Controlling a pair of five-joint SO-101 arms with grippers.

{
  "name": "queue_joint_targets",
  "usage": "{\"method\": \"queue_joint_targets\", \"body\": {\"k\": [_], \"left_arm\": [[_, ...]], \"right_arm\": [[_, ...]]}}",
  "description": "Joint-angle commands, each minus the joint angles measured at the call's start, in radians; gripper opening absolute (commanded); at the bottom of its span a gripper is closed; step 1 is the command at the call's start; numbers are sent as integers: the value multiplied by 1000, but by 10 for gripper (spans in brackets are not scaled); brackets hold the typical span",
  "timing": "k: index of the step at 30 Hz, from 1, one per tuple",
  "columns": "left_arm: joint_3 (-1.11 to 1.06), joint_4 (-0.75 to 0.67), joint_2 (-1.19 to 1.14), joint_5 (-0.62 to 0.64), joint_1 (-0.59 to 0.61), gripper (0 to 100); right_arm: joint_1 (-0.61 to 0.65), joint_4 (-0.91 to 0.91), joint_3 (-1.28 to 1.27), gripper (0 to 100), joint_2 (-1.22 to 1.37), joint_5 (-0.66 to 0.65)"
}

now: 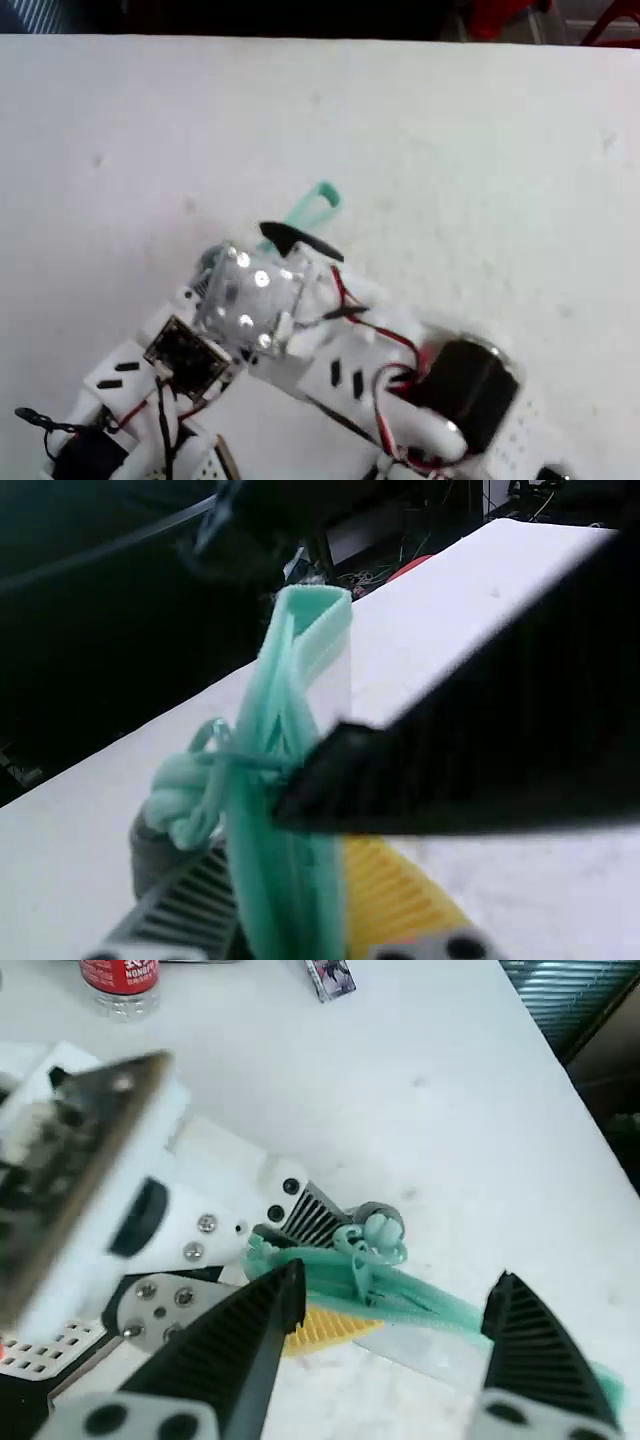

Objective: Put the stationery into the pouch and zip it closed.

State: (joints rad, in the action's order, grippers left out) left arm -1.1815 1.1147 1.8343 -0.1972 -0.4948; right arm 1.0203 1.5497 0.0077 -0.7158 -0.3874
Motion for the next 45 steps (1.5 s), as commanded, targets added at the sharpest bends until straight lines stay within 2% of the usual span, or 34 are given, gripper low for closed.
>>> {"method": "queue_joint_targets", "body": {"k": [1,6,13,19,25,34,40,45], "left_arm": [[-6,5,-8,-11,-10,21],[-6,5,-8,-9,-10,21],[-6,5,-8,-8,-10,21],[-6,5,-8,-5,-10,21],[-6,5,-8,-5,-10,21],[-6,5,-8,-3,-10,21],[-6,5,-8,-3,-10,20],[-6,5,-8,-3,-10,20]], "right_arm": [[-22,-84,-51,283,1,-11],[-22,-143,-115,248,1,-11],[-31,-176,-170,10,1,-11],[-145,-197,-172,18,1,-9],[-278,-297,-173,18,1,-2],[-343,-340,-207,18,-1,-8],[-438,-458,-308,17,-1,-15],[-449,-479,-371,17,-1,-97]]}}
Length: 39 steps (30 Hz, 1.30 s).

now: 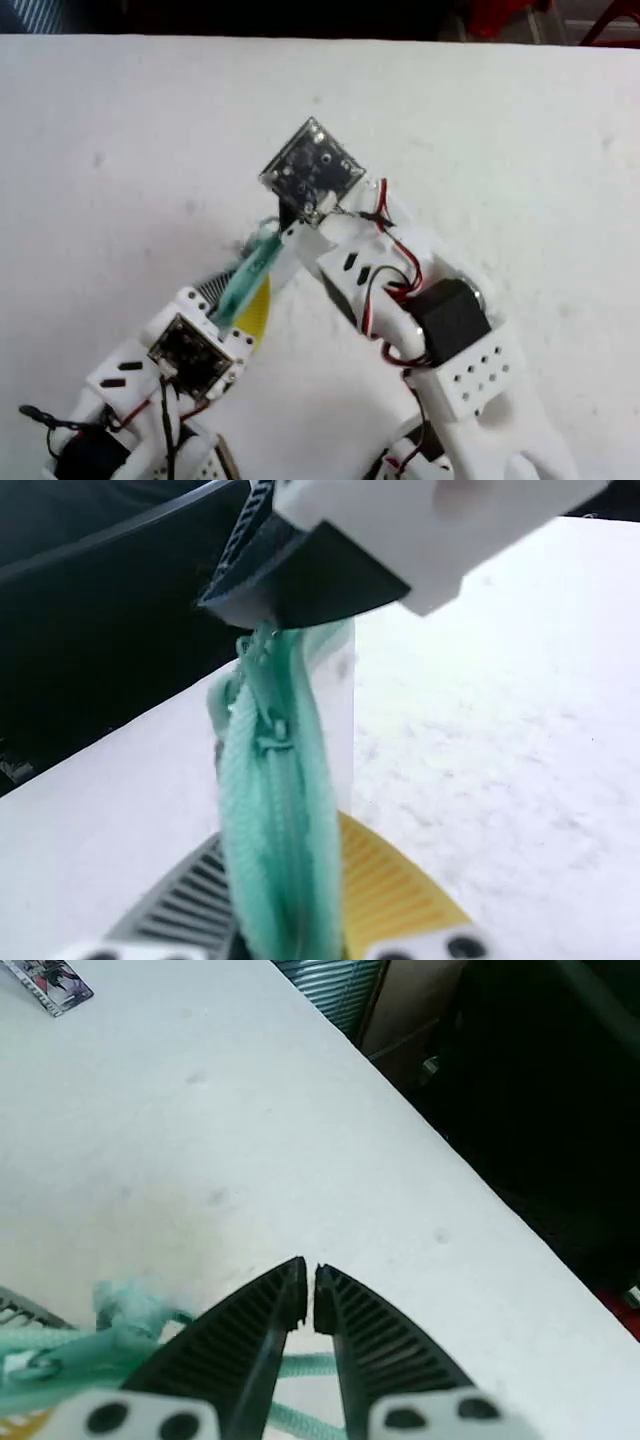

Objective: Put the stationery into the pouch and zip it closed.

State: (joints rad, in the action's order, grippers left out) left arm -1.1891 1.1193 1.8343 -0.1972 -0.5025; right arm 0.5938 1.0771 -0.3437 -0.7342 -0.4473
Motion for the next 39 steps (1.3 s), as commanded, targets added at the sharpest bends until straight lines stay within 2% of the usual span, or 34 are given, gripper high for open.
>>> {"method": "queue_joint_targets", "body": {"k": [1,6,9,14,18,21,28,33,39], "left_arm": [[2,0,-8,-3,-2,20],[2,0,-8,-3,-2,20],[0,0,-8,-3,-2,20],[-2,0,-8,-3,-2,20],[-2,0,-8,-3,-2,20],[-5,0,-8,-3,-2,20],[-5,0,-8,-3,-2,20],[-5,-3,-8,-3,-2,21],[-3,0,-8,-3,-2,21]], "right_arm": [[-24,-7,-21,17,18,-40],[-22,5,8,17,-44,3],[36,62,107,39,-137,146],[125,237,275,232,-125,417],[170,329,388,241,-15,671],[205,381,477,241,79,807],[269,558,643,241,231,839],[274,559,671,239,288,839],[274,538,672,134,344,830]]}}
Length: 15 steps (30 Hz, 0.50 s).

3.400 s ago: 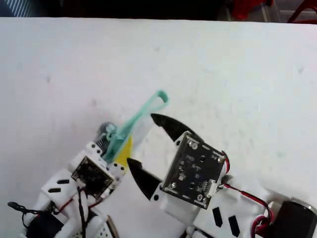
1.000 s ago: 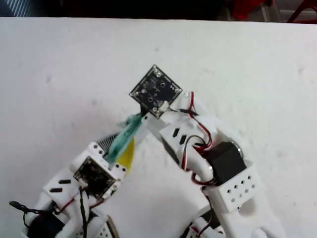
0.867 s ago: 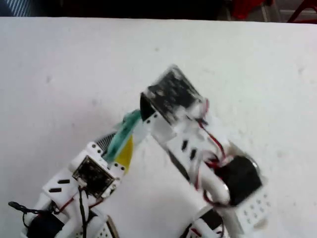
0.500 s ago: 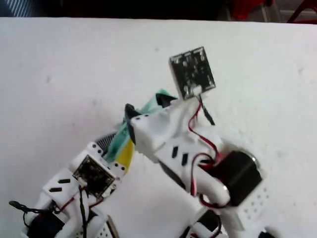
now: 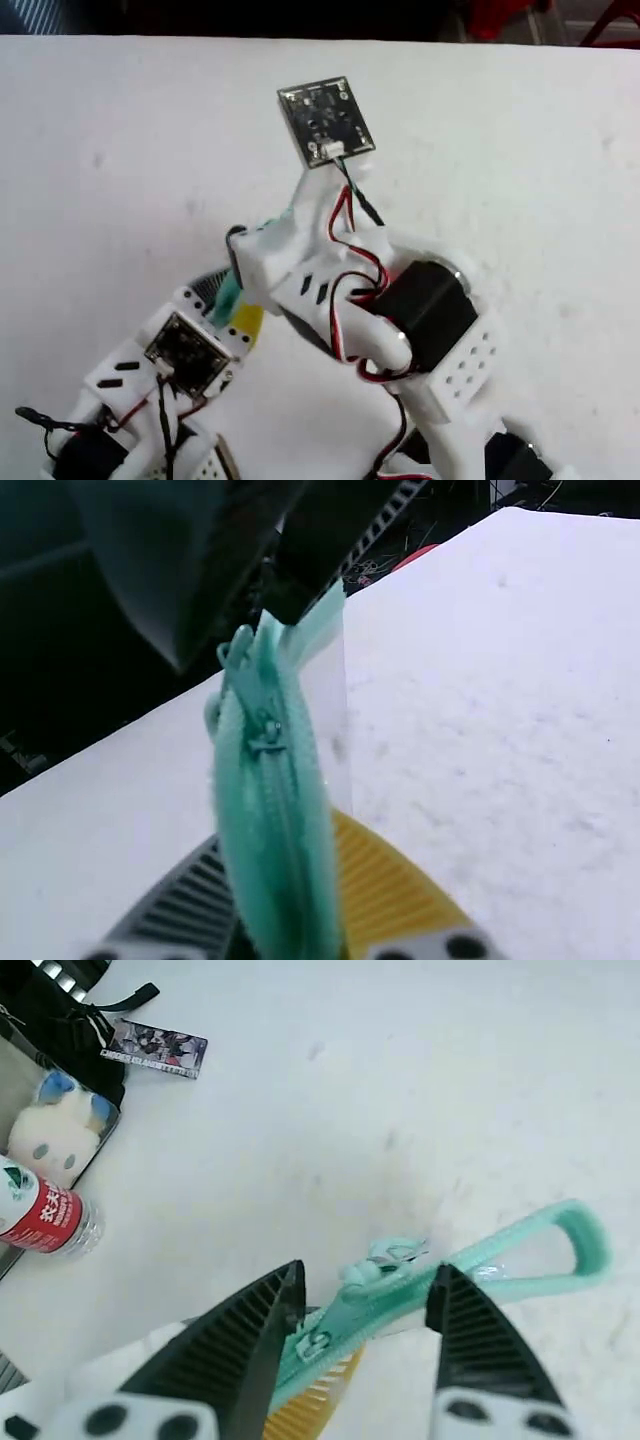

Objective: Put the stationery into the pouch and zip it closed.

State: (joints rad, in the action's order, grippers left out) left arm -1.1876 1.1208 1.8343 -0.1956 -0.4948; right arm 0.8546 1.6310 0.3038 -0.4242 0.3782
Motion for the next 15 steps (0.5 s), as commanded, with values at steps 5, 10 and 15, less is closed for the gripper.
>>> {"method": "queue_joint_targets", "body": {"k": [5,10,15], "left_arm": [[-3,-2,-8,-8,-12,21],[-2,8,-8,-12,-18,21],[14,21,-8,-64,-54,21]], "right_arm": [[36,7,26,122,88,-133],[50,84,26,101,102,-288],[-39,90,18,27,82,-411]]}}
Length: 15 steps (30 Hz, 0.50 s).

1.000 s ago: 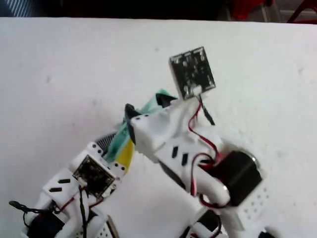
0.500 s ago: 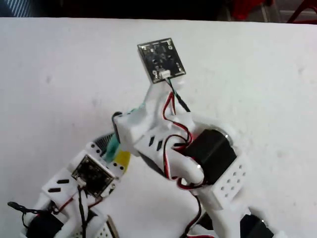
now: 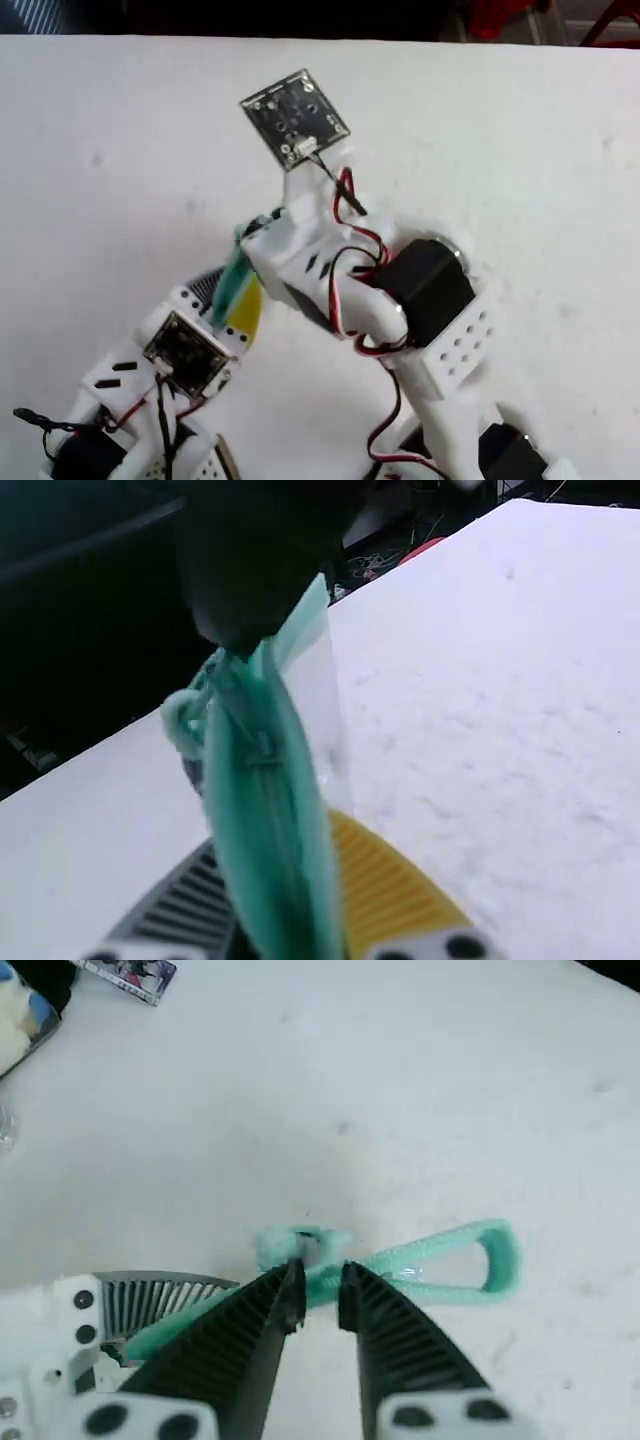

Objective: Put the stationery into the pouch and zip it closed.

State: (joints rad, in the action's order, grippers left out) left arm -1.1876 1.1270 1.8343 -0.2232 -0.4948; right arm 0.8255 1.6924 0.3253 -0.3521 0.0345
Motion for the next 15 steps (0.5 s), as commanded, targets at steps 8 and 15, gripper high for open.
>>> {"method": "queue_joint_targets", "body": {"k": [8,15], "left_arm": [[41,-66,-8,-43,171,21],[46,-245,-8,-44,484,21]], "right_arm": [[-133,-33,32,24,-163,-127],[-177,-87,28,25,-208,-127]]}}
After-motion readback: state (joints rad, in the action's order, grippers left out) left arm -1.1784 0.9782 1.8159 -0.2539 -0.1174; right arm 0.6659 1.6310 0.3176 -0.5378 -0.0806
